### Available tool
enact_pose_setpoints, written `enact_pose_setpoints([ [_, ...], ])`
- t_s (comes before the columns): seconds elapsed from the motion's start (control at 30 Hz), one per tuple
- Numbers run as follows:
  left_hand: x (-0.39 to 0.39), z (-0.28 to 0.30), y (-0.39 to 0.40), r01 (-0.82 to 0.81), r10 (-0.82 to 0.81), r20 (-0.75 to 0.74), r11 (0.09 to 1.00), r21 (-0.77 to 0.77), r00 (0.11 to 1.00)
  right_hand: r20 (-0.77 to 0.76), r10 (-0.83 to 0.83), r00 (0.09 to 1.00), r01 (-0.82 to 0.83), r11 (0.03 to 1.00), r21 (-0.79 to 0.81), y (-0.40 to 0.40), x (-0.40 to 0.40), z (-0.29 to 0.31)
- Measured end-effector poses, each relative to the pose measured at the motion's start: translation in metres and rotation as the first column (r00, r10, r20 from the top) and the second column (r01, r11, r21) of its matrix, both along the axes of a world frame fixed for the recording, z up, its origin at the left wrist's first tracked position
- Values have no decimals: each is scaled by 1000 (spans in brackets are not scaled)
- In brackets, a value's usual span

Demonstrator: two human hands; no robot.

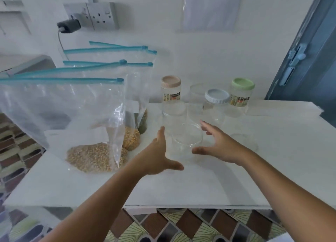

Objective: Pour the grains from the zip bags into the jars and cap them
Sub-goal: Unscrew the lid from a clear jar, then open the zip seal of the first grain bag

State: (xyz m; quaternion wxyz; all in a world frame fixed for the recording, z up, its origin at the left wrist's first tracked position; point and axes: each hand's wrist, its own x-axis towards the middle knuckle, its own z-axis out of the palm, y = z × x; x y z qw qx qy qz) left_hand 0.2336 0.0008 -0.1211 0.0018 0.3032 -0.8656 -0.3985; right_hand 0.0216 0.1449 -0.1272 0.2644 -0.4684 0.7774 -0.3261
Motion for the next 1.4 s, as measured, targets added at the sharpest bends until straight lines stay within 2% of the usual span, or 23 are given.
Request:
enact_pose_setpoints([
  [0.1,52,48,14,155,-153,23,968,-197,988,-104,-86,991,68,983,-173,-7,23,19],
  [0.17,82,85,19,170,-193,-45,937,-306,980,-108,-76,991,43,958,-285,-21,43,34],
  [0.27,108,127,7,30,-159,-220,867,-498,962,-111,11,994,-51,928,-368,-49,73,60],
  [0.37,114,148,-22,-195,-113,-391,722,-664,914,-79,71,994,-98,898,-428,-80,99,83],
  [0.43,110,158,-43,-295,-42,-407,621,-726,913,-42,86,995,-96,887,-451,-100,112,96],
  [0.5,104,165,-61,-309,38,-350,565,-765,936,3,96,995,-84,883,-462,-120,123,107],
  [0.57,96,169,-76,-243,70,-247,565,-788,966,76,92,993,-47,885,-463,-136,132,113],
  [0.63,88,169,-86,-177,51,-184,605,-776,982,141,79,987,-4,883,-470,-149,140,115],
  [0.77,84,170,-94,-188,7,-263,717,-671,965,207,53,977,78,815,-575,-156,146,111],
  [0.9,89,172,-99,-172,-13,-276,754,-634,961,198,71,978,68,785,-616,-152,144,108],
  [1.13,102,175,-102,-232,35,-289,691,-685,957,133,-39,990,117,747,-655,-141,132,104],
  [1.27,97,172,-100,-211,6,-285,687,-695,959,-10,22,1000,-23,765,-644,-140,133,110],
  [1.33,94,171,-97,-200,4,-262,655,-728,965,-124,0,992,-81,758,-647,-142,138,113],
  [1.4,101,171,-100,-215,21,-257,615,-758,966,-148,-38,988,-71,741,-668,-142,137,111],
])
